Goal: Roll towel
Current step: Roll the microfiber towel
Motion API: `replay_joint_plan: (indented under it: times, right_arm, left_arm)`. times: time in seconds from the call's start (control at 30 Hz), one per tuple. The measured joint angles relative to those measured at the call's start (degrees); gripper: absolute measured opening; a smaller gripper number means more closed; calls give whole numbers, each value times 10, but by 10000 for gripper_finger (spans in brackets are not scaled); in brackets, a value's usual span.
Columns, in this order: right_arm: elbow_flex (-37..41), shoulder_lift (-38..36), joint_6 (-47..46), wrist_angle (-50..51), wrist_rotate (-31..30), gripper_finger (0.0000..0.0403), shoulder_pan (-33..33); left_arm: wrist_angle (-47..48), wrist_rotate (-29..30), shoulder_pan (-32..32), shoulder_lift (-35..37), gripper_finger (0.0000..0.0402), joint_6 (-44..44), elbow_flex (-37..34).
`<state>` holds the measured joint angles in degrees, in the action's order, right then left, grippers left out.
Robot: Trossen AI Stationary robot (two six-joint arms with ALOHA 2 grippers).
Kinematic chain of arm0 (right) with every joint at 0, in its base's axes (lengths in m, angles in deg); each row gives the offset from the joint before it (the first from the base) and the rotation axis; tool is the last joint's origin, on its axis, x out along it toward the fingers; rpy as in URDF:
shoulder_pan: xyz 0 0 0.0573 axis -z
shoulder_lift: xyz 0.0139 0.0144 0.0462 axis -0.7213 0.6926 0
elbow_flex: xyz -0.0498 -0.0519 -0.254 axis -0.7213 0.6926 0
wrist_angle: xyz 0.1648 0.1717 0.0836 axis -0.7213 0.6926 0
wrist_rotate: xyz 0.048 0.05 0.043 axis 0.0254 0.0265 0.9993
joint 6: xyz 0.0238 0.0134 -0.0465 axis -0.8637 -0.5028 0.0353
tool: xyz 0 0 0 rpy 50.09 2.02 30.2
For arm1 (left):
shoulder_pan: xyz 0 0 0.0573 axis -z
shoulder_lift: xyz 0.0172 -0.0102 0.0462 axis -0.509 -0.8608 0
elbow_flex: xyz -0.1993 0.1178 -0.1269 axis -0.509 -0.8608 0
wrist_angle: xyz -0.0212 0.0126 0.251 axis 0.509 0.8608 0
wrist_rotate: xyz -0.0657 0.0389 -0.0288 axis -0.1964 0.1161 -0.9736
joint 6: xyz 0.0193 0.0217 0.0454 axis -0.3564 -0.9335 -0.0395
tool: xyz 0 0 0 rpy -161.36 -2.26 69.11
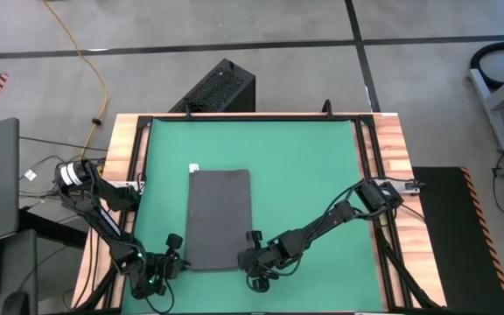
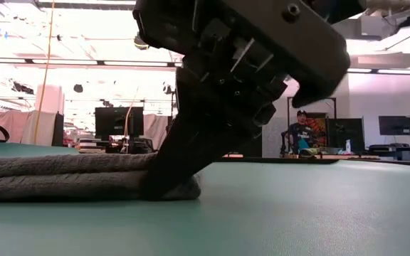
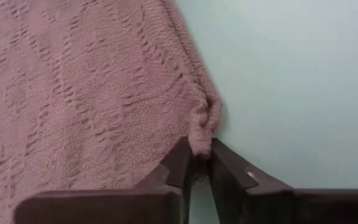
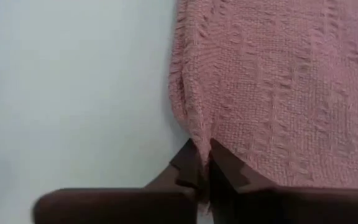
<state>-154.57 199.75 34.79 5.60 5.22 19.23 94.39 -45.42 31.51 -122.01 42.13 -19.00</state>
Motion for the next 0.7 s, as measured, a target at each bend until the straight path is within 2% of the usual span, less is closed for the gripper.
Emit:
replay_joint_plan:
  times: [0.1,0.23,0.57,0.7]
  right_arm:
    - [0,-3,-24,1,6,18,-4]
    - [-12,-3,-62,18,19,19,-15]
    - [-68,0,-79,58,111,18,-21]
    - [-74,-1,-113,70,158,18,-9]
  left_arm:
    - [-5,-3,-1,3,10,10,7]
    - [-3,-11,-5,11,8,47,38]
    - [22,-1,-28,64,2,77,102]
    - [30,-21,-38,75,2,87,102]
